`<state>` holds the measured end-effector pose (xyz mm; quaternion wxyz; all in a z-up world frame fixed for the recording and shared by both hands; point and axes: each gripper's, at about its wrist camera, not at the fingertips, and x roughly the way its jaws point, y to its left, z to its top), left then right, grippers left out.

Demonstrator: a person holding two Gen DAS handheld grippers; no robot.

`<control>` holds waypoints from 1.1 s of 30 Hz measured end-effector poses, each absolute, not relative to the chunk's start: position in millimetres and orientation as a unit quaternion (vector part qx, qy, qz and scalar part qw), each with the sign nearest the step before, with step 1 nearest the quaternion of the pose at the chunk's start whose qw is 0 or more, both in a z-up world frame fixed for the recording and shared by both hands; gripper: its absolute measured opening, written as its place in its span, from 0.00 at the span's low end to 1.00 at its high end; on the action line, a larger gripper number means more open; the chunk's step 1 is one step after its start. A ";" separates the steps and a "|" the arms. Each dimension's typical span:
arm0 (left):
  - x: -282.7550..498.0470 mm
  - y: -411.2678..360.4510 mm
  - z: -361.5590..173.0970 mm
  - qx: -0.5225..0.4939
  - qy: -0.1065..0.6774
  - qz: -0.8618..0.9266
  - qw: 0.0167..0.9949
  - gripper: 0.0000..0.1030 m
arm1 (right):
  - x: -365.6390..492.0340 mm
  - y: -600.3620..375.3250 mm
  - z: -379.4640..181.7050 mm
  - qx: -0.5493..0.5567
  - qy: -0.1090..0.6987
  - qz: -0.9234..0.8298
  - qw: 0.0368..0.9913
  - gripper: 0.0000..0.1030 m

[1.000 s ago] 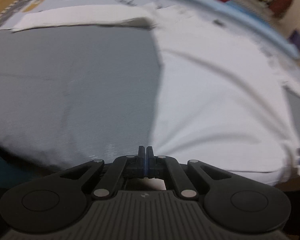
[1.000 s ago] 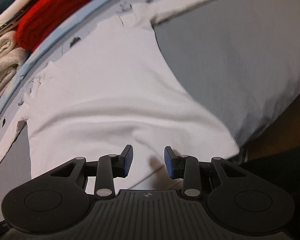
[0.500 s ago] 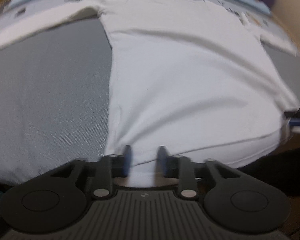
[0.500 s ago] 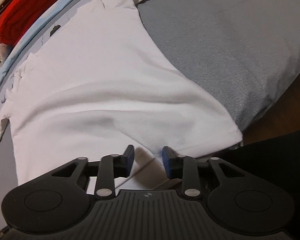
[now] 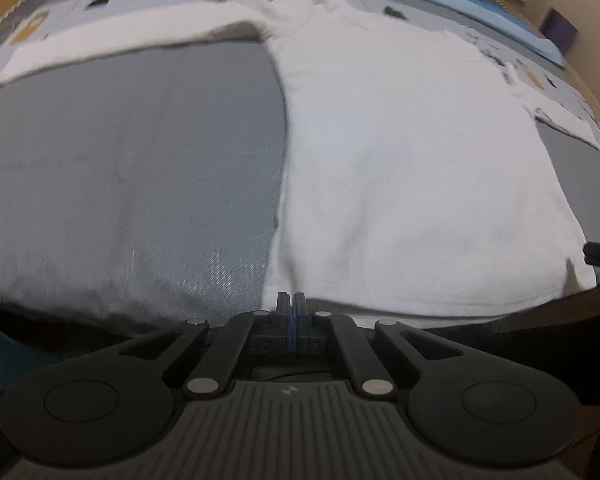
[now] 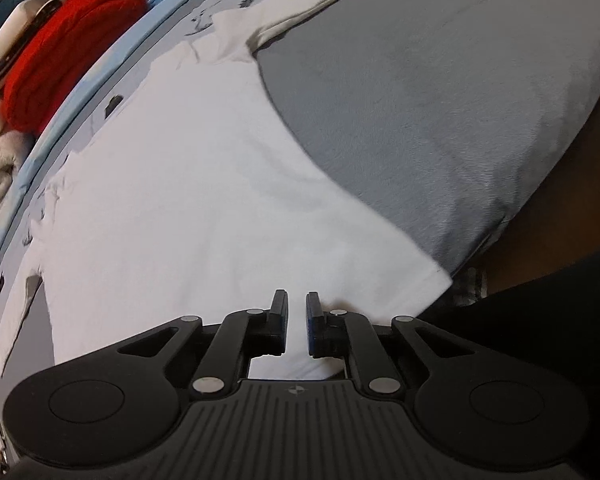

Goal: Fold small clothes

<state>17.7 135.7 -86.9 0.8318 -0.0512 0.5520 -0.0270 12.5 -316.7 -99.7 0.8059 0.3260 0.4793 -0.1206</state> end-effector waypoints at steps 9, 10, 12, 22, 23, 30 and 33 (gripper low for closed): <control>42.0 138.0 -91.7 -0.114 0.528 -0.002 0.841 0.47 | 23.9 -314.9 -99.5 0.268 0.473 -0.163 0.824 0.17; 44.9 139.2 -97.1 -0.118 0.535 0.005 0.837 0.47 | 25.1 -314.5 -97.7 0.257 0.469 -0.168 0.828 0.21; 48.4 142.5 -108.6 -0.120 0.552 0.020 0.825 0.47 | 26.9 -314.6 -94.7 0.229 0.459 -0.183 0.838 0.32; 32.0 148.6 -104.0 -0.120 0.560 0.024 0.819 0.06 | 43.6 -312.9 -122.2 0.154 0.502 -0.201 0.827 0.19; 30.0 149.1 -102.6 -0.121 0.560 0.024 0.819 0.06 | 45.4 -311.1 -123.2 0.138 0.501 -0.199 0.831 0.01; 35.6 145.8 -104.7 -0.126 0.578 0.011 0.806 0.07 | 49.1 -319.8 -124.6 0.134 0.487 -0.224 0.834 0.00; 34.0 139.6 -90.1 -0.086 0.548 0.020 0.832 0.08 | 46.3 -316.4 -116.6 0.125 0.469 -0.234 0.843 0.01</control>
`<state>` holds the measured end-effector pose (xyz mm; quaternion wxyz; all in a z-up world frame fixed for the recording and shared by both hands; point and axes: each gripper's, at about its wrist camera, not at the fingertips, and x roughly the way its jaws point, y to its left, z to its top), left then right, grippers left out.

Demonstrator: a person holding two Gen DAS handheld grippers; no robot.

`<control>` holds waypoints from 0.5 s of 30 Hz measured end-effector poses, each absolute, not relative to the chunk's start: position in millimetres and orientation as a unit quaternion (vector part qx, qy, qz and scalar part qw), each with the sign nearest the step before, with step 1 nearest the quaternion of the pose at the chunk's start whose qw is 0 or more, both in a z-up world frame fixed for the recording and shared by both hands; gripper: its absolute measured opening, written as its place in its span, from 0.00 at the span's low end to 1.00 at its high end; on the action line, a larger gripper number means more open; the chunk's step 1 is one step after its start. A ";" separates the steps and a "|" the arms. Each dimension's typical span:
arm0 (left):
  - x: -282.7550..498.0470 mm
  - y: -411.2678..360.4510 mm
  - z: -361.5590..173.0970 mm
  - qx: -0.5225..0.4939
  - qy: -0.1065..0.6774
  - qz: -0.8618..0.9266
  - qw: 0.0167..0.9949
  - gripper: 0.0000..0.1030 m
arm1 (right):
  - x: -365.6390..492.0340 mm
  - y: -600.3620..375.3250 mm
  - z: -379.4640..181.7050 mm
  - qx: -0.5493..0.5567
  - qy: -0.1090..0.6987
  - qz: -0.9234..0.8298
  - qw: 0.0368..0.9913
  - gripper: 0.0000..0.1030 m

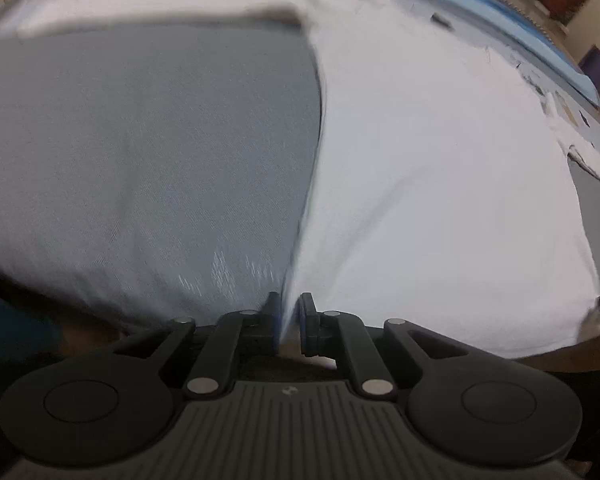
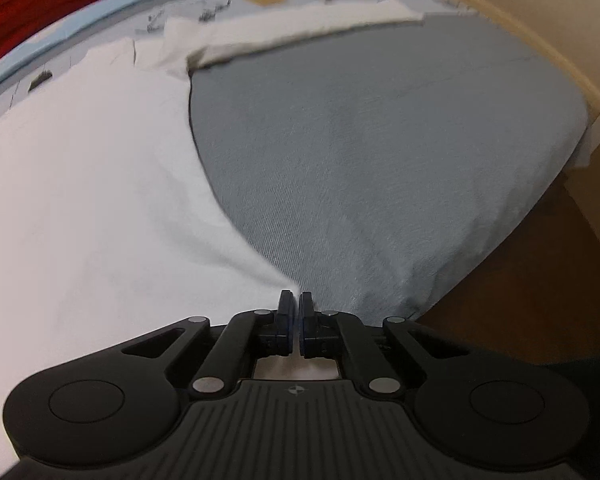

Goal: Fold small clothes

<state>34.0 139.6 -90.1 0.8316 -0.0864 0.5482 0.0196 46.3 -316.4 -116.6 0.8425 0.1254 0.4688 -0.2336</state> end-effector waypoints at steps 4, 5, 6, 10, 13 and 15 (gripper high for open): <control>35.0 126.8 -72.9 -0.075 0.504 -0.018 0.860 0.12 | 42.8 -306.4 -97.5 0.115 0.418 -0.207 0.877 0.06; 35.7 123.9 -74.8 -0.078 0.506 -0.025 0.859 0.12 | 44.0 -303.3 -97.0 0.115 0.414 -0.192 0.882 0.10; 37.6 121.3 -78.7 -0.082 0.512 -0.031 0.854 0.12 | 46.0 -300.8 -98.9 0.115 0.419 -0.180 0.882 0.15; 45.8 115.6 -107.3 -0.086 0.574 -0.024 0.814 0.22 | 56.0 -298.5 -129.7 0.132 0.501 -0.155 0.841 0.19; 45.6 113.9 -103.0 -0.071 0.566 -0.018 0.821 0.25 | 56.3 -297.4 -125.1 0.127 0.491 -0.159 0.847 0.19; 45.7 111.0 -93.8 -0.068 0.543 -0.029 0.837 0.39 | 59.1 -296.8 -122.6 0.118 0.482 -0.151 0.855 0.20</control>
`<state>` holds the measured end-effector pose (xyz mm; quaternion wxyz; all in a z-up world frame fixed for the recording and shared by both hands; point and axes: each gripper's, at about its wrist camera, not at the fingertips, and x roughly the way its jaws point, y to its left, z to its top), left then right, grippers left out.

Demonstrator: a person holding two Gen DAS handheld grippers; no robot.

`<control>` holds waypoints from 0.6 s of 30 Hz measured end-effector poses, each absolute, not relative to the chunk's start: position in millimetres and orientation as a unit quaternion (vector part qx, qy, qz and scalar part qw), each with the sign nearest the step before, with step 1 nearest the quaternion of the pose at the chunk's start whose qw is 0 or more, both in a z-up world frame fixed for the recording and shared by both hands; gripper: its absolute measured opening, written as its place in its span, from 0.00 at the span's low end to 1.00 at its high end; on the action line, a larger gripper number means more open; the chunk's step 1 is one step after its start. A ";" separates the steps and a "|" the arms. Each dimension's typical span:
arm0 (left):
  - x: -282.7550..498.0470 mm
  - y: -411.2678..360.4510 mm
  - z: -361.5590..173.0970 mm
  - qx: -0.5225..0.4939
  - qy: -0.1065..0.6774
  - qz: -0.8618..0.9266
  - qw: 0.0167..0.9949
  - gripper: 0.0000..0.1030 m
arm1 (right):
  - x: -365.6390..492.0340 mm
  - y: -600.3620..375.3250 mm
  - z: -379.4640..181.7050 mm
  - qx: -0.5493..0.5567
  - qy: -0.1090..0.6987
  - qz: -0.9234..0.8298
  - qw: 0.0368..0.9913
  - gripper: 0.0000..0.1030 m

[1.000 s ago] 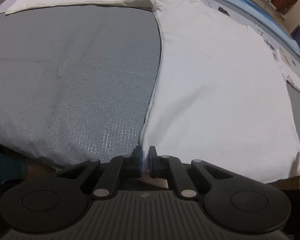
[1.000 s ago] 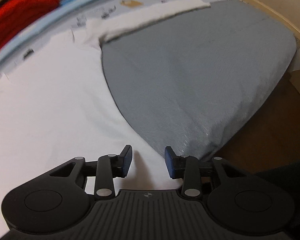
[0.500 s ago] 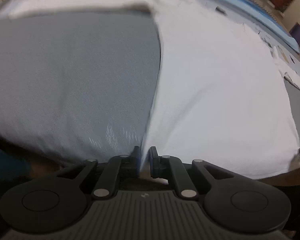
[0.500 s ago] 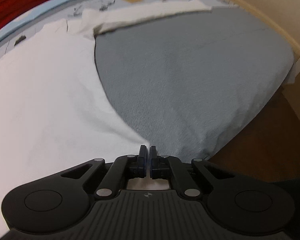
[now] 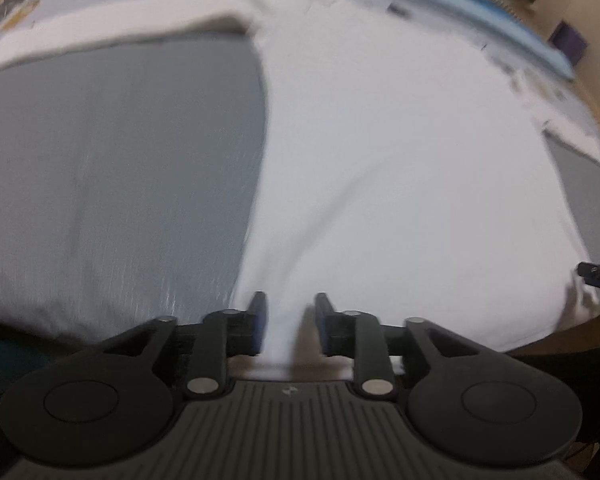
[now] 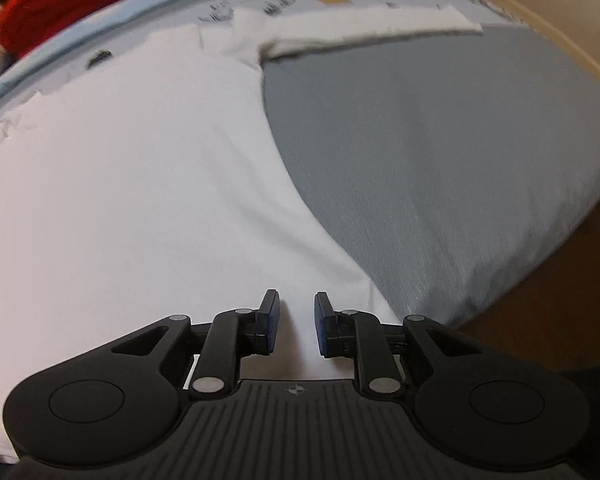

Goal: Fold small clothes

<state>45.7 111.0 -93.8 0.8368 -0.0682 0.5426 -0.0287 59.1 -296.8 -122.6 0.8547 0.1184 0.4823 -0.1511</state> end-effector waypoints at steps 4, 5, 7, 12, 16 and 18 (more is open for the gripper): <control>48.2 107.9 -103.2 -0.056 0.563 -0.019 0.825 0.47 | 64.9 -294.4 -128.1 0.113 0.499 -0.157 0.845 0.20; 48.2 108.4 -103.9 -0.058 0.563 -0.013 0.824 0.47 | 66.3 -294.1 -124.4 0.114 0.491 -0.157 0.849 0.20; 48.4 107.4 -94.3 -0.061 0.542 -0.013 0.838 0.47 | 63.7 -289.1 -108.0 0.112 0.453 -0.151 0.872 0.20; 41.6 93.3 -54.3 -0.033 0.428 -0.013 0.903 0.72 | 47.9 -278.3 -58.1 0.111 0.319 -0.110 0.935 0.28; 38.5 77.0 -32.9 -0.023 0.356 -0.021 0.934 0.78 | 36.8 -268.4 -27.1 0.107 0.240 -0.072 0.962 0.48; 31.0 66.9 -19.9 -0.017 0.331 -0.020 0.943 0.84 | 37.2 -266.3 -17.9 0.106 0.216 -0.055 0.969 0.48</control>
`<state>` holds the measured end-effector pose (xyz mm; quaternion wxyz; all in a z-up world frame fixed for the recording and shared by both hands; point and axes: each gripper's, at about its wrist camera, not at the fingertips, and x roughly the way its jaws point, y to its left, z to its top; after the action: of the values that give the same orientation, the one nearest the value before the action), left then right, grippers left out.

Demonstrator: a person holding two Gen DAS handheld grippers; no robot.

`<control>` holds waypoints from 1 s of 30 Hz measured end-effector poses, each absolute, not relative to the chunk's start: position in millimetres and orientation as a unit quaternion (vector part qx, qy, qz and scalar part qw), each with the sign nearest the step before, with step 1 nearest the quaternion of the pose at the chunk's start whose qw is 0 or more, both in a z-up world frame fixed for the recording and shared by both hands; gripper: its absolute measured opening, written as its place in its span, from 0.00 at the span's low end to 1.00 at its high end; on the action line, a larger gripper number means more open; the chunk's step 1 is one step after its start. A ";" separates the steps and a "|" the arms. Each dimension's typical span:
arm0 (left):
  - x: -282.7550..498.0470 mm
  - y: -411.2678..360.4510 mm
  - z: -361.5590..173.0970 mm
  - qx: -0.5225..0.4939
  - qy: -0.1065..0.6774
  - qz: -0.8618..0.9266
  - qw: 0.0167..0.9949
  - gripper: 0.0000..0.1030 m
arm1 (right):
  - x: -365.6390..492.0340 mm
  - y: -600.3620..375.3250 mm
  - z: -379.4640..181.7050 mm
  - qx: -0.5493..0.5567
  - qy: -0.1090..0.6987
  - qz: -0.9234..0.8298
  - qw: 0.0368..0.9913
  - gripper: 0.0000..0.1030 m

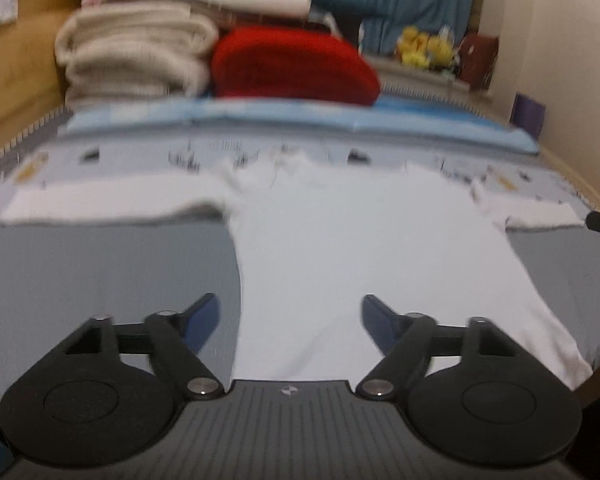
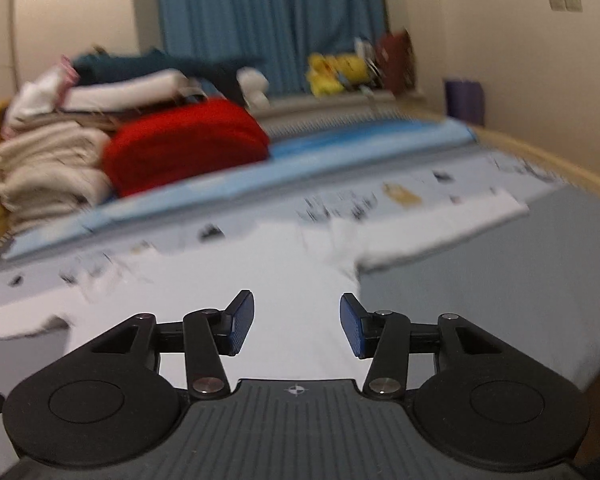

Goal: Fold small clothes

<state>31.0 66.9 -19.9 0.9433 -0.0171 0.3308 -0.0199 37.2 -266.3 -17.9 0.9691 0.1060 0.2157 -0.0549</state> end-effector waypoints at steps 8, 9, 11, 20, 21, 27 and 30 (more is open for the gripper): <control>64.3 50.7 41.5 0.014 0.273 -0.019 0.962 0.84 | 39.8 -250.8 -3.5 0.095 0.202 -0.036 0.974 0.49; 74.6 47.5 48.1 0.019 0.272 -0.026 0.962 0.84 | 38.9 -246.0 -4.6 0.087 0.205 -0.037 0.974 0.49; 98.5 46.1 57.8 0.019 0.274 -0.045 0.960 0.84 | 39.6 -237.5 -6.8 0.075 0.211 -0.037 0.974 0.49; 193.4 74.8 39.2 0.054 0.244 -0.046 0.967 0.83 | 49.7 -219.1 12.9 -0.004 0.206 -0.041 0.978 0.49; 197.5 83.4 28.1 0.050 0.246 -0.039 0.967 0.82 | 55.9 -216.1 19.6 -0.013 0.203 -0.038 0.978 0.49; 240.6 132.8 2.5 -0.013 0.322 0.015 0.947 0.73 | 117.1 -191.4 49.0 0.000 0.199 -0.012 0.980 0.49; 250.4 150.6 -0.4 -0.001 0.321 0.030 0.947 0.73 | 151.8 -170.6 55.3 0.014 0.193 0.010 0.981 0.49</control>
<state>250.4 150.6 -0.4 0.9466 -0.0011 0.3209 0.0297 151.8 -170.6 55.3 0.9810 0.0137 0.1933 0.0098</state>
